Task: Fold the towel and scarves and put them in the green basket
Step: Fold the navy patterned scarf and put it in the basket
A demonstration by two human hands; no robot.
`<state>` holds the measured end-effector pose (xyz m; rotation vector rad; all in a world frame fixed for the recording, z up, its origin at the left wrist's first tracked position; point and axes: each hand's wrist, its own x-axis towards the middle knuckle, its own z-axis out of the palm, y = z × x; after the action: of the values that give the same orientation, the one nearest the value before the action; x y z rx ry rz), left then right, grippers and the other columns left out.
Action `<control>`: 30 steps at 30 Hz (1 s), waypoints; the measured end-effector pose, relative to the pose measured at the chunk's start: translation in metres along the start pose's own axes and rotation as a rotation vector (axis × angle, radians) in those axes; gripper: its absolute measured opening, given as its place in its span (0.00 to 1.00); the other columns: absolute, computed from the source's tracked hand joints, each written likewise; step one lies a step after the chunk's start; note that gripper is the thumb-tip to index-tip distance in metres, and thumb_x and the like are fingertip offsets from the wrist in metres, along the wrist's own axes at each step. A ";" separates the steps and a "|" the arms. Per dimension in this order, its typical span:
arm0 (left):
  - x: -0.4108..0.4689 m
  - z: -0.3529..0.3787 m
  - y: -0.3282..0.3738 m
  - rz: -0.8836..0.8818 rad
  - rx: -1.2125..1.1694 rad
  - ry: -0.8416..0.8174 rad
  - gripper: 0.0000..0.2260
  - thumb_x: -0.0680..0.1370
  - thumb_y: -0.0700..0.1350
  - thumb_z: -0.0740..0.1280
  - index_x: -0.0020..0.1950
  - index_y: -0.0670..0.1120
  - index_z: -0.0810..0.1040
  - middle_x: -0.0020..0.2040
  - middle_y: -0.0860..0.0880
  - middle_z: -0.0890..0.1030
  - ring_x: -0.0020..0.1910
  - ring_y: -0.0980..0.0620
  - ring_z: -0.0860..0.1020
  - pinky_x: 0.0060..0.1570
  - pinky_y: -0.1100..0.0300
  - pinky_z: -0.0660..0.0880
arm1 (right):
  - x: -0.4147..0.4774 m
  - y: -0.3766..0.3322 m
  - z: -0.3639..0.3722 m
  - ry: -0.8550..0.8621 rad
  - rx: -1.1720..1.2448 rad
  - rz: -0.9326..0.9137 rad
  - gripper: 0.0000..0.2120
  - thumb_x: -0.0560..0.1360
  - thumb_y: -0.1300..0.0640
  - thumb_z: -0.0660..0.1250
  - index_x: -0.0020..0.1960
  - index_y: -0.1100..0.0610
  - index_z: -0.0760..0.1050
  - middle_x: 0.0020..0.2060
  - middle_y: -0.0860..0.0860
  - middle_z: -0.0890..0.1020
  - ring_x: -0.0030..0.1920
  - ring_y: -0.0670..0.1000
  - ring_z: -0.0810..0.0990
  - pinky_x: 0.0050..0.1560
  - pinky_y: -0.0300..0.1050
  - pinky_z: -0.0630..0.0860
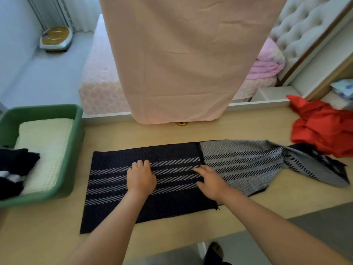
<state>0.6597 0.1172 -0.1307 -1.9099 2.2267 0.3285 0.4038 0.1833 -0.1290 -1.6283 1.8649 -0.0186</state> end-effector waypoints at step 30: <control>0.071 0.017 0.551 0.344 -0.276 -0.161 0.16 0.80 0.44 0.60 0.67 0.52 0.72 0.52 0.48 0.82 0.47 0.45 0.80 0.38 0.55 0.72 | -0.012 0.456 -0.227 0.122 -0.300 0.338 0.19 0.77 0.57 0.58 0.66 0.48 0.73 0.61 0.50 0.80 0.63 0.54 0.74 0.66 0.52 0.63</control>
<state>0.1038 0.1352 -0.1432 -1.5353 2.4965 0.8496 -0.1048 0.2076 -0.1345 -1.5048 2.3052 0.3279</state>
